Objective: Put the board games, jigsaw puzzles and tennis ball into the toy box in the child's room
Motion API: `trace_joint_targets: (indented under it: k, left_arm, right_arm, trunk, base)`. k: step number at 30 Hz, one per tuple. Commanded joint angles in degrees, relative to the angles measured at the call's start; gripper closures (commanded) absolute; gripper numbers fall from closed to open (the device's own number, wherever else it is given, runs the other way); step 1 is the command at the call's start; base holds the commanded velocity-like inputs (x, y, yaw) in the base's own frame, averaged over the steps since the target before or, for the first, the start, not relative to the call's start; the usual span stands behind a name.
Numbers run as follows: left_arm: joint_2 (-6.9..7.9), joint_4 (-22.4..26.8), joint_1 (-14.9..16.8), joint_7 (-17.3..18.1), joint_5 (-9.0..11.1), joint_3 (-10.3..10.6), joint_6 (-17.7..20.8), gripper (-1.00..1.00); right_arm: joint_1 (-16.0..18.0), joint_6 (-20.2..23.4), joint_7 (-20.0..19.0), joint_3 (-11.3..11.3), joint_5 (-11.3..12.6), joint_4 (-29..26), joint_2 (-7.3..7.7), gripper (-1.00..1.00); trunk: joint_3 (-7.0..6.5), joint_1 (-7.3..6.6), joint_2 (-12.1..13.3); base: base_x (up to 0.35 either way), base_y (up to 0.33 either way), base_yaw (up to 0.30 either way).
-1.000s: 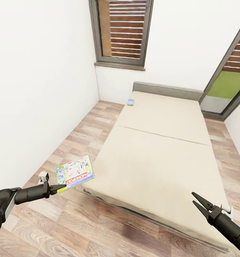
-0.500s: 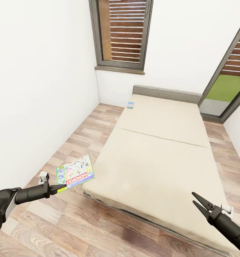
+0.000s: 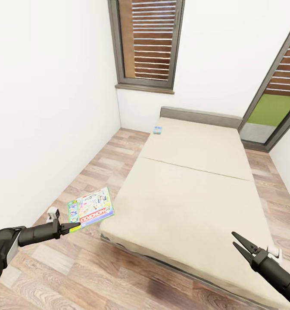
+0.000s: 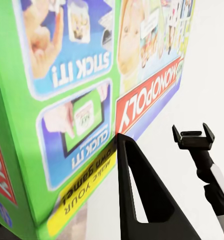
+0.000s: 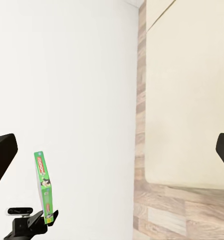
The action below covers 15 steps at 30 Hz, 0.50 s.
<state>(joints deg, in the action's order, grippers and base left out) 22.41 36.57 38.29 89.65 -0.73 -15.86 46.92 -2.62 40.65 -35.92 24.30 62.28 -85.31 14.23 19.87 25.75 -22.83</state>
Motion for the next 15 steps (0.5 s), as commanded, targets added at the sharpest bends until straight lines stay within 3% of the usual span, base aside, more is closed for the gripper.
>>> trace_joint_targets:
  k: [1,15]
  left_arm:
    - [0.00,0.0,0.0,0.3,-0.1,0.0,0.5,1.00]
    - [0.00,0.0,0.0,0.3,-0.1,0.0,0.4,1.00]
  right_arm:
    - [0.0,0.4,0.1,0.0,0.3,0.0,0.01,-1.00]
    - [0.0,0.4,0.1,0.0,0.3,0.0,0.01,-1.00]
  trunk:
    - [-0.02,0.04,-0.1]
    - [-1.35,0.04,-0.1]
  base:
    - [0.000,0.000,0.000]
    - [0.000,0.000,0.000]
